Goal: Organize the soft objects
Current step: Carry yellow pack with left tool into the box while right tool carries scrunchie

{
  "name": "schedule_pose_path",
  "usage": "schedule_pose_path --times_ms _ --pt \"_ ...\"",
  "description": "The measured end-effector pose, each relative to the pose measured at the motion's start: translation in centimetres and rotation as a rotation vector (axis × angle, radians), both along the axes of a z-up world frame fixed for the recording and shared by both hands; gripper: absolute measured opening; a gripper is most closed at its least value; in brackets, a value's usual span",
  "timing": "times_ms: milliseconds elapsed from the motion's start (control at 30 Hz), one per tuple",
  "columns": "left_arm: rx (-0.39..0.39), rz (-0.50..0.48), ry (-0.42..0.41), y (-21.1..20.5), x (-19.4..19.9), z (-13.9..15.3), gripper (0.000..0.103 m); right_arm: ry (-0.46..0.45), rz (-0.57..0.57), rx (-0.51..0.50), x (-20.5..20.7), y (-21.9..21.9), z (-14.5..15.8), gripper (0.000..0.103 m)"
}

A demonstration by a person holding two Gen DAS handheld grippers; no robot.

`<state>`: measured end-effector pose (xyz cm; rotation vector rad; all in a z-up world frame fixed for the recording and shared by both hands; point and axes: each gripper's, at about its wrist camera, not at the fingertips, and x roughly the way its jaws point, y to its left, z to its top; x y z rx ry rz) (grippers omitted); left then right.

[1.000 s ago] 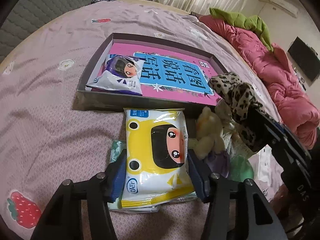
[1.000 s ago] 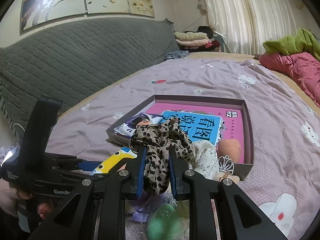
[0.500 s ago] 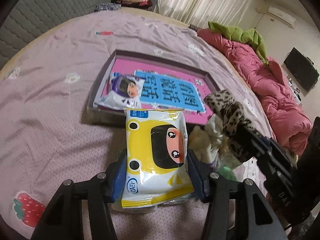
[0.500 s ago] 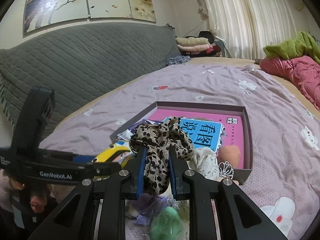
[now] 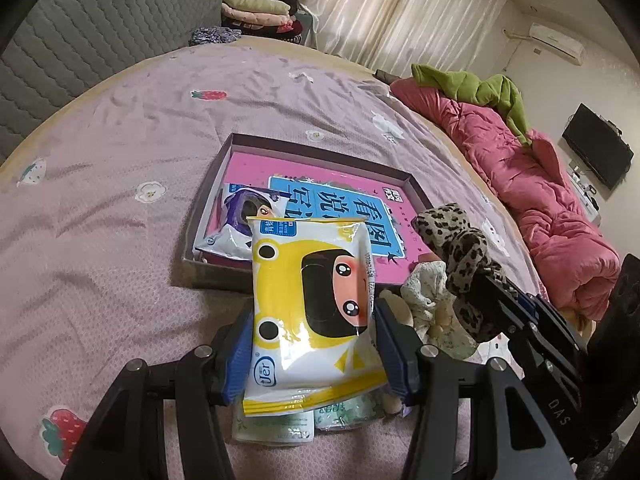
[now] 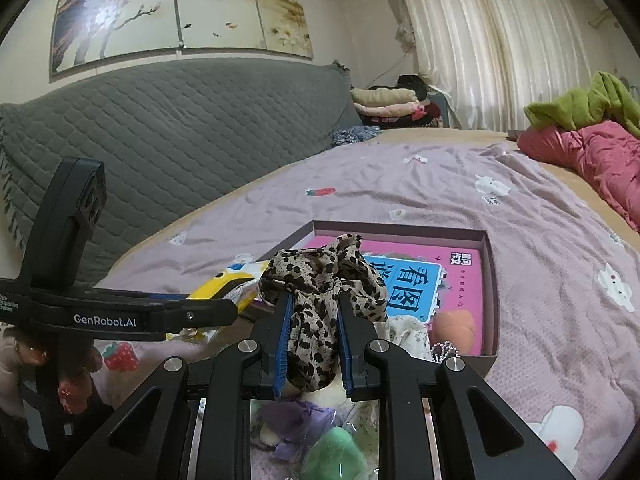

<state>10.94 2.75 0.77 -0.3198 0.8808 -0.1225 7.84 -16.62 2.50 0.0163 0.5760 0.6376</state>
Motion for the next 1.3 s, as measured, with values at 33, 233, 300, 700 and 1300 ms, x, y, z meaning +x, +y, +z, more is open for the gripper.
schedule_pose_path --times_ms 33,233,300,700,1300 --pt "0.002 -0.001 -0.003 -0.1 0.1 0.0 0.056 -0.003 -0.001 -0.001 0.0 0.1 0.0 0.021" --pt "0.012 -0.003 -0.015 -0.4 0.7 0.0 0.056 -0.036 -0.016 -0.026 0.2 0.4 0.4 0.021" --pt "0.008 -0.007 -0.021 -0.5 1.1 0.1 0.056 -0.040 -0.021 -0.026 0.3 0.4 0.3 0.021" --pt "0.038 -0.019 -0.036 -1.1 3.1 -0.1 0.056 -0.060 -0.091 -0.026 3.2 -0.8 0.9 0.021" --pt "0.079 -0.025 -0.032 -2.3 6.8 -0.8 0.056 -0.056 -0.148 -0.020 7.8 -2.8 0.0 0.021"
